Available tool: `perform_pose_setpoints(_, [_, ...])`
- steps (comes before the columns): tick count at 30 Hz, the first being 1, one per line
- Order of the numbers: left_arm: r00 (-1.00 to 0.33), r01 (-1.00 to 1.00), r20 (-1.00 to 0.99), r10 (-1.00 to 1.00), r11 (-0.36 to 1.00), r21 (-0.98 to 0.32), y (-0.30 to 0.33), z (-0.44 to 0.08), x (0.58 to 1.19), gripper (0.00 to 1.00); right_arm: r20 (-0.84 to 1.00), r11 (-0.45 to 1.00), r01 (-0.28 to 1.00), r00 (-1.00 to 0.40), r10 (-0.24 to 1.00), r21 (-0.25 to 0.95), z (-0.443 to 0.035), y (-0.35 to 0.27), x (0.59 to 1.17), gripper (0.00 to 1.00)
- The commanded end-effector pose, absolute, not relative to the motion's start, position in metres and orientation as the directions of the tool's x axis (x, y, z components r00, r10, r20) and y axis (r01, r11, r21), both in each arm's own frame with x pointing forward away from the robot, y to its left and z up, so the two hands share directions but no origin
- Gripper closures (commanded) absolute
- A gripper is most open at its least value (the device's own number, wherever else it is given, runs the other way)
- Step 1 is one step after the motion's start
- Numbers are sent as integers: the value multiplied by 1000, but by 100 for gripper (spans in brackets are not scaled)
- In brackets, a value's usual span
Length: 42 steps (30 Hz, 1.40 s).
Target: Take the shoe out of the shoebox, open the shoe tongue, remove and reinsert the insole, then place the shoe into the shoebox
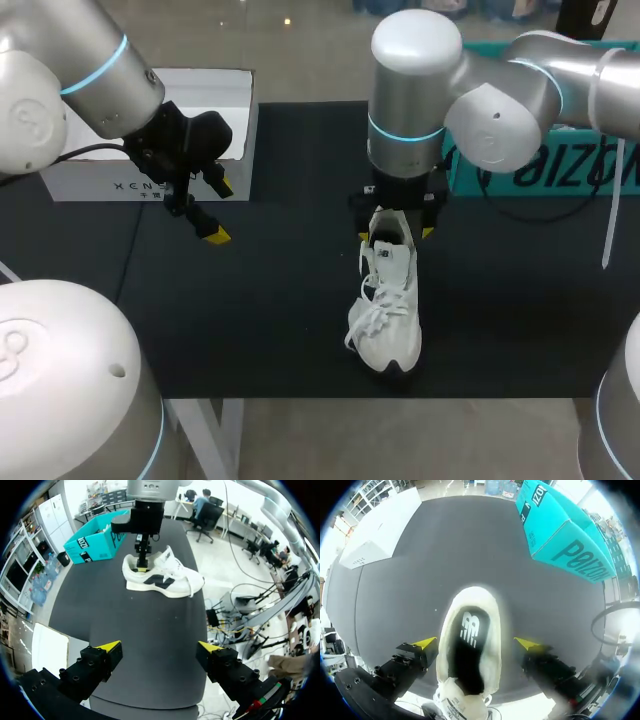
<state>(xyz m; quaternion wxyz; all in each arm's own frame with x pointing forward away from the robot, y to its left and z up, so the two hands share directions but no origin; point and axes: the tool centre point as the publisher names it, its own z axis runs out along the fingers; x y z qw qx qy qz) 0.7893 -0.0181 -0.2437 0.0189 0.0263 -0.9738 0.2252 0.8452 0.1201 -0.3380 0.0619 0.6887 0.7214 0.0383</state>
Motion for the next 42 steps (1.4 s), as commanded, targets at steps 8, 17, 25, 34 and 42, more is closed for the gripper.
perform_pose_setpoints(8, [-998,-60,49,-43,899,-434,-19,-244,790,0,-70,42,973,-27,997,225,-268,104,820,0])
perform_pose_setpoints(17, [-998,-60,49,-43,899,-434,-19,-244,790,0,-28,77,990,-74,997,120,-287,113,759,0])
perform_pose_setpoints(25, [-998,-60,49,-43,899,-434,-19,-244,790,0,-10,162,986,-162,987,29,-320,130,738,100])
perform_pose_setpoints(34, [-998,-60,49,-43,899,-434,-19,-244,790,0,19,124,992,-124,992,20,-340,126,756,100])
perform_pose_setpoints(42, [-998,-60,49,-43,899,-434,-19,-244,790,0,21,91,995,-92,996,31,-352,122,784,100])
